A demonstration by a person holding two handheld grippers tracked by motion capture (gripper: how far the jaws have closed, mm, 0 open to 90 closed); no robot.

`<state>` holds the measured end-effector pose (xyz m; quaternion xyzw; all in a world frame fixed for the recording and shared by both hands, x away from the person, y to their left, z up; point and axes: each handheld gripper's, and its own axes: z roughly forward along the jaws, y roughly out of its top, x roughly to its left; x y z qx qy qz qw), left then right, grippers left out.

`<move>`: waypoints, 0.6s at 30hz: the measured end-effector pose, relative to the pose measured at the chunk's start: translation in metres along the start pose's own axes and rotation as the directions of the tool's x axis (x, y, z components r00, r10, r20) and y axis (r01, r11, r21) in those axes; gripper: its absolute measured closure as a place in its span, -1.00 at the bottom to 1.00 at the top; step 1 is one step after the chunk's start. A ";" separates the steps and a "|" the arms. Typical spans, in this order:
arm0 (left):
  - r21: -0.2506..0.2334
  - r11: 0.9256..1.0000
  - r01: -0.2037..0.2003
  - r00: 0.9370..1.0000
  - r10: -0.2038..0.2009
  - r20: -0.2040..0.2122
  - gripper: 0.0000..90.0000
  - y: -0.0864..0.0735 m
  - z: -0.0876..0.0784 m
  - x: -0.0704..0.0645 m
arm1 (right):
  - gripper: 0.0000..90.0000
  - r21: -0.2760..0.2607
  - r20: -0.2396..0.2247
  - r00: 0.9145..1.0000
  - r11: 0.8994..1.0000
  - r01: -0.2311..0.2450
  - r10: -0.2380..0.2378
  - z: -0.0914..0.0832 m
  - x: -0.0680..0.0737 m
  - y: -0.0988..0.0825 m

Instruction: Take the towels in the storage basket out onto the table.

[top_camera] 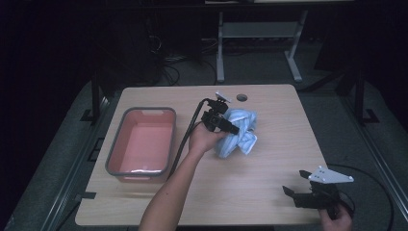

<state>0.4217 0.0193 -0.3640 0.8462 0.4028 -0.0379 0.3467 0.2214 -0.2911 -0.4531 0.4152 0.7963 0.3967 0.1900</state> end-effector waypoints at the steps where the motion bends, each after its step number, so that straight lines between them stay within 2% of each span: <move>1: 0.000 1.000 0.004 1.000 -0.004 0.002 0.35 -0.001 0.002 0.000 | -0.69 -0.002 -0.001 1.000 1.000 0.000 0.000 0.000 0.000 0.000; 7: -0.005 1.000 0.023 1.000 -0.023 0.006 0.35 -0.005 0.012 0.000 | -0.69 0.000 -0.001 1.000 1.000 0.003 -0.003 0.001 0.002 0.000; 12: 0.017 1.000 0.006 1.000 -0.006 0.003 0.34 -0.007 0.016 0.001 | -0.69 0.002 -0.002 1.000 1.000 0.001 -0.001 0.001 0.003 0.001; 18: 0.013 0.999 0.034 0.999 -0.034 0.003 0.33 -0.014 0.025 0.005 | -0.69 0.003 -0.002 1.000 1.000 0.011 -0.011 0.002 0.004 0.002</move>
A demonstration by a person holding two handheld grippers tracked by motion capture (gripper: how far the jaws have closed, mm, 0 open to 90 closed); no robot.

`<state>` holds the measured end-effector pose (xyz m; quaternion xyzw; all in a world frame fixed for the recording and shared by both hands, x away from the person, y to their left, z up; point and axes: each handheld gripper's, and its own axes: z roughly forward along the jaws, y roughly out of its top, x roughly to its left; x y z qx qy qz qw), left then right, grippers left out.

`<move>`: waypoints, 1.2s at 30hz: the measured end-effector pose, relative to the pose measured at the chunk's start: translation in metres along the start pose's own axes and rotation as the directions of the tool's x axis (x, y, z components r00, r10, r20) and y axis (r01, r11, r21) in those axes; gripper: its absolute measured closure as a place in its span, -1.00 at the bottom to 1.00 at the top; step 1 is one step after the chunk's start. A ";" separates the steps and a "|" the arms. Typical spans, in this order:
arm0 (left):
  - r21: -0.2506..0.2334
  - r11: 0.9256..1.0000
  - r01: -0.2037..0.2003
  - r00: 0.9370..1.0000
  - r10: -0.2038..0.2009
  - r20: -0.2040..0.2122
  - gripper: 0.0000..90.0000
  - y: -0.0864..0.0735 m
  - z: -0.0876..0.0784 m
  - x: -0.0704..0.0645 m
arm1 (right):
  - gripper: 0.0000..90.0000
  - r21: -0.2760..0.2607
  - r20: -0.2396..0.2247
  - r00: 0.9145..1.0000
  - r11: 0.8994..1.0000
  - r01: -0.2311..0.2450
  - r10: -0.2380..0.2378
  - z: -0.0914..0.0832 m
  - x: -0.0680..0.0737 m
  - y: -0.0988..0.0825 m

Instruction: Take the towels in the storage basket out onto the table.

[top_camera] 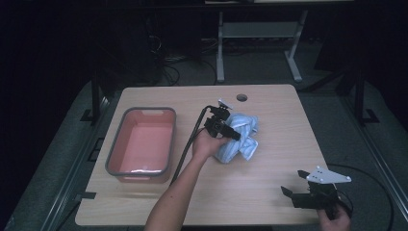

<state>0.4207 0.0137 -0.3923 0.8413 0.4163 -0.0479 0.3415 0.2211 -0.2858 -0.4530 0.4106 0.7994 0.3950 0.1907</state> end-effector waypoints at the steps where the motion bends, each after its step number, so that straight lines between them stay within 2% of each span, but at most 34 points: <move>1: -0.003 1.000 -0.001 1.000 0.001 -0.004 0.33 -0.001 0.001 0.001 | -0.69 0.000 -0.002 1.000 1.000 0.002 -0.002 0.000 0.000 0.000; 8: -0.010 1.000 0.026 1.000 -0.026 -0.001 0.31 -0.008 0.011 0.004 | -0.69 0.002 -0.001 1.000 1.000 0.009 -0.009 0.002 0.003 0.000; 23: 0.013 0.999 0.039 0.999 -0.039 0.005 0.21 -0.022 0.022 0.009 | -0.69 -0.007 0.007 1.000 1.000 0.021 -0.021 0.001 0.006 0.003; 30: 0.009 0.999 0.034 0.999 -0.034 -0.014 0.10 -0.024 0.026 0.007 | -0.69 -0.006 0.004 1.000 1.000 0.023 -0.023 0.002 0.007 0.003; 36: 0.013 0.999 0.052 0.999 -0.052 0.007 -0.10 -0.025 0.026 0.006 | -0.69 -0.006 -0.001 0.999 0.999 0.033 -0.033 0.004 0.009 0.005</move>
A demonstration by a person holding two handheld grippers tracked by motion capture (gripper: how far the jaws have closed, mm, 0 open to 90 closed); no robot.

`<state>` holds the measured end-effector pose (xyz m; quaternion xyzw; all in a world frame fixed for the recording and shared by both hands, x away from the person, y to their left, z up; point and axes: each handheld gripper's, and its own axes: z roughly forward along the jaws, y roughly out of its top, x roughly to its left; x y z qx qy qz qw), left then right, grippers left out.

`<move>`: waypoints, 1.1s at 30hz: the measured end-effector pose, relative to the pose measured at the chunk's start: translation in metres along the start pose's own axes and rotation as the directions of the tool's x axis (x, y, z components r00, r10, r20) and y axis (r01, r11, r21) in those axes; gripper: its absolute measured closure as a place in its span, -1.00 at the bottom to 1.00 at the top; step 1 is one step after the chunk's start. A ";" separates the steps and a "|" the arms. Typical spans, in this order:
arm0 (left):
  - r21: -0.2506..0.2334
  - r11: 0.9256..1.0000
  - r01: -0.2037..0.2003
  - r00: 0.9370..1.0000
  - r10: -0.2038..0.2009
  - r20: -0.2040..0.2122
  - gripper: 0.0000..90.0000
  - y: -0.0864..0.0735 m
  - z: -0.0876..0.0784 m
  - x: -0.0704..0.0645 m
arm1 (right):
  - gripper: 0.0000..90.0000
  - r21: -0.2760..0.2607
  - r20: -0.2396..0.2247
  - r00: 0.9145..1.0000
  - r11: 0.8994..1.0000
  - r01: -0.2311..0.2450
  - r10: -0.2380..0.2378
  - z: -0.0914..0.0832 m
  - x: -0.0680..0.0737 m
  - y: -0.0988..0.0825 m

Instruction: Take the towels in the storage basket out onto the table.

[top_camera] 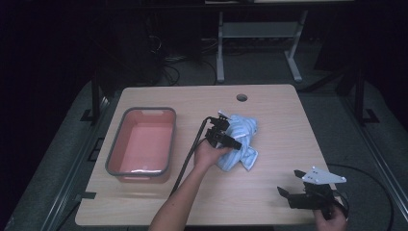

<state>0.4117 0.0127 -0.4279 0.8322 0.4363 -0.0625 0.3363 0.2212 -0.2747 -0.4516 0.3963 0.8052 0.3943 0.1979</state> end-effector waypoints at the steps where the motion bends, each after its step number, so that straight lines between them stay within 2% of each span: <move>1: 0.002 1.000 0.010 1.000 -0.010 0.006 -0.15 0.000 0.000 0.000 | -0.69 0.000 -0.001 1.000 1.000 0.003 -0.003 0.000 0.000 0.000; 2: -0.001 1.000 0.021 1.000 -0.021 0.015 -0.21 0.000 0.000 0.000 | -0.69 0.000 0.003 1.000 1.000 -0.004 0.004 -0.001 0.000 0.000; 7: 0.001 1.000 0.007 1.000 -0.007 0.016 -0.27 -0.001 -0.003 -0.002 | -0.69 -0.003 0.009 1.000 1.000 -0.012 0.013 -0.003 -0.003 -0.002; 13: -0.022 1.000 -0.009 1.000 0.009 0.018 -0.28 -0.004 -0.013 -0.004 | -0.69 -0.002 0.010 1.000 1.000 -0.018 0.018 -0.003 -0.003 -0.002; 20: -0.068 0.998 -0.008 1.000 0.010 0.029 -0.33 -0.010 -0.026 -0.004 | -0.69 0.005 0.004 1.000 1.000 -0.007 0.006 -0.001 0.000 -0.001; 24: -0.084 0.996 -0.008 1.000 0.010 0.027 -0.35 -0.014 -0.030 -0.005 | -0.69 0.002 0.006 1.000 1.000 -0.004 0.003 -0.001 0.001 -0.001; 27: -0.073 0.997 -0.024 1.000 0.024 0.002 -0.35 -0.019 -0.032 -0.003 | -0.69 0.003 0.010 1.000 1.000 -0.010 0.010 -0.002 0.000 -0.002; 29: -0.086 0.996 -0.012 1.000 0.013 0.011 -0.35 -0.024 -0.033 -0.002 | -0.69 -0.001 0.015 1.000 1.000 -0.012 0.012 -0.003 -0.001 -0.002; 32: -0.083 0.996 -0.032 0.999 0.032 -0.001 -0.36 -0.029 -0.037 0.002 | -0.69 -0.001 0.015 1.000 1.000 -0.018 0.018 -0.004 -0.002 -0.003; 33: -0.092 0.995 -0.021 1.000 0.022 0.006 -0.36 -0.031 -0.039 0.002 | -0.69 -0.001 0.015 1.000 1.000 -0.018 0.018 -0.004 -0.002 -0.003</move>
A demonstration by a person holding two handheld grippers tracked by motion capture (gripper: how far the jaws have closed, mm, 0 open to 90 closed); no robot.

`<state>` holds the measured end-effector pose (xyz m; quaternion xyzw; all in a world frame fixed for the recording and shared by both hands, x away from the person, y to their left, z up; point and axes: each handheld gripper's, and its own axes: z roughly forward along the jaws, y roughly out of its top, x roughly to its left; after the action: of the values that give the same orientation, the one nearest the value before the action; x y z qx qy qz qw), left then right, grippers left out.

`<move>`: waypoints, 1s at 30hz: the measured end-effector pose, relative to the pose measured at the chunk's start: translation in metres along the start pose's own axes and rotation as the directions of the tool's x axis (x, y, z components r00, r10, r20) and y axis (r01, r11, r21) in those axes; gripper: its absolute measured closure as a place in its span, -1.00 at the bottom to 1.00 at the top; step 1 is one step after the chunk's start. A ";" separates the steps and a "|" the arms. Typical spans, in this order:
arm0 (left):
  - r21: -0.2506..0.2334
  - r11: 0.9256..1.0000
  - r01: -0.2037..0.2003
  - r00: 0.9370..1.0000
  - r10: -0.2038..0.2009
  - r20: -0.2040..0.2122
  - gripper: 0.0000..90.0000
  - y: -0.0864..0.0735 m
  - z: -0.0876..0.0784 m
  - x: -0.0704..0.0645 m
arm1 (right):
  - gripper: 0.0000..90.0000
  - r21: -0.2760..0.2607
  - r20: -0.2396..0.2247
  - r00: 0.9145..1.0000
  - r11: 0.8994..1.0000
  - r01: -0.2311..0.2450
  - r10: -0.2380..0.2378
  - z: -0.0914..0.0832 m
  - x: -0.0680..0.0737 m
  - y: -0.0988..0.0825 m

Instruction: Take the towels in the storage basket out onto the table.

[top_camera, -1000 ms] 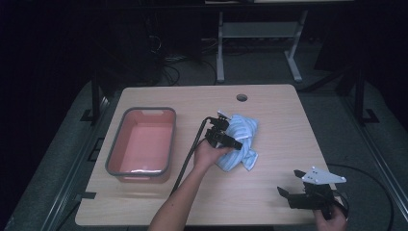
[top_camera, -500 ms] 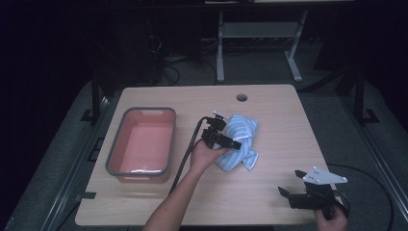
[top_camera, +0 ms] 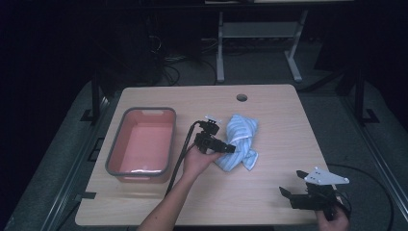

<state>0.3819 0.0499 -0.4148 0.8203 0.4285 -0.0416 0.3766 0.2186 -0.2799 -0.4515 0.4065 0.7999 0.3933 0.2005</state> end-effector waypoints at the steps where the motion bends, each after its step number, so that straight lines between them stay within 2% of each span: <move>1: -0.004 1.000 0.001 1.000 -0.001 0.003 -0.36 -0.002 -0.002 0.001 | -0.69 0.000 0.001 1.000 1.000 0.001 -0.001 0.000 0.000 0.000; 10: -0.034 0.999 -0.025 1.000 0.026 0.008 -0.36 -0.016 -0.016 0.000 | -0.69 0.007 0.001 1.000 1.000 0.011 -0.011 0.002 0.002 0.001; 12: -0.037 0.998 -0.046 0.999 0.046 -0.001 -0.36 -0.019 -0.020 0.000 | -0.69 0.011 0.001 1.000 1.000 0.010 -0.010 0.002 0.002 0.001; 21: -0.078 0.996 -0.044 0.999 0.046 0.027 -0.37 -0.032 -0.036 -0.001 | -0.69 0.018 -0.001 1.000 1.000 0.015 -0.015 0.005 0.003 0.002; 30: -0.075 0.995 -0.060 0.997 0.064 0.044 -0.38 -0.046 -0.043 -0.006 | -0.69 0.021 -0.001 1.000 1.000 0.016 -0.016 0.005 0.002 0.002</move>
<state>0.3333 0.0902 -0.4088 0.8176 0.3952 -0.0330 0.4175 0.2215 -0.2747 -0.4533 0.4021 0.8073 0.3834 0.1989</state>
